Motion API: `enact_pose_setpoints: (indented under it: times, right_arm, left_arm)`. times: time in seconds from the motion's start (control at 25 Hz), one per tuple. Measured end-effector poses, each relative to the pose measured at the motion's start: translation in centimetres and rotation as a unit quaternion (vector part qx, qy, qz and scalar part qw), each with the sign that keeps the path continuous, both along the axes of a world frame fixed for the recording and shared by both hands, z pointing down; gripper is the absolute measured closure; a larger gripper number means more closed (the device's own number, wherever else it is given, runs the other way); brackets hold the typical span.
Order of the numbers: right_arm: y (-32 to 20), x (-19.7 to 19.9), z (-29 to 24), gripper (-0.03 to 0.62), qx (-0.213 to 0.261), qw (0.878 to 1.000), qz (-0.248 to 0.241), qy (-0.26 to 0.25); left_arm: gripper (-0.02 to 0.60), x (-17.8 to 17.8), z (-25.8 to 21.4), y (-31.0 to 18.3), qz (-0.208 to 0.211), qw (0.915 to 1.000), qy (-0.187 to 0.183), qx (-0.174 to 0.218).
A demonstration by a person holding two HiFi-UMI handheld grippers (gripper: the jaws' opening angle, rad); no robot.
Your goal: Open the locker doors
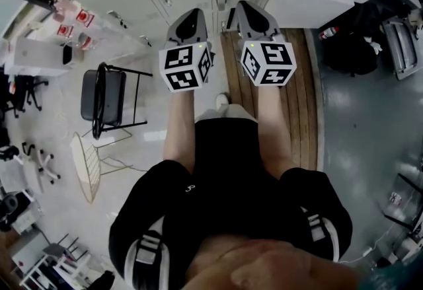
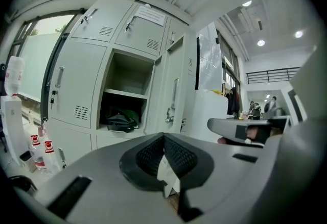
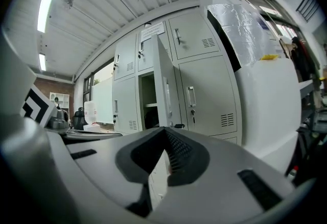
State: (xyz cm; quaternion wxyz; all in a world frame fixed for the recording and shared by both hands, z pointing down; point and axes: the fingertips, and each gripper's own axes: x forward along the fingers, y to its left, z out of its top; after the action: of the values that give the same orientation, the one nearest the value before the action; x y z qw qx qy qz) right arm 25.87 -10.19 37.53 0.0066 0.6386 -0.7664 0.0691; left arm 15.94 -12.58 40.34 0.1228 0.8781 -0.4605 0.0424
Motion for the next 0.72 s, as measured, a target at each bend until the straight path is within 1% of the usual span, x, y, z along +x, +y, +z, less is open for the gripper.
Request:
enact_pose_setpoints:
  times: [0.12,0.24,0.36,0.48,0.56,0.72]
  right_arm:
    - [1.3,-1.3,0.5,0.577,-0.009,1.000,0.001,-0.002]
    - [3.2,-3.5,1.4,0.577,-0.017,1.000,-0.004,-0.004]
    - [5.4,-5.7,2.5,0.577,-0.020,1.000,-0.012,-0.003]
    - [7.0,-7.4,3.3,0.577,-0.023,1.000,-0.018,0.006]
    - [7.8,-8.3,2.7,0.577,-0.016,1.000,-0.020,0.006]
    - [8.1,-9.6,0.5,0.577,0.007,1.000,-0.026,0.013]
  left_arm:
    - [0.571,-2.3,-0.5,1.1,-0.017,0.9998,0.007,0.010]
    - [0.571,-5.1,-0.5,2.8,-0.031,0.9993,0.009,0.019]
    - [0.571,-7.1,-0.1,4.9,-0.032,0.9990,0.014,0.028]
    - [0.571,-8.6,0.5,6.7,-0.032,0.9990,0.015,0.028]
    - [0.571,-9.8,0.2,7.5,-0.037,0.9987,0.016,0.031]
    - [0.571,-11.6,-2.0,7.9,-0.047,0.9972,0.027,0.052]
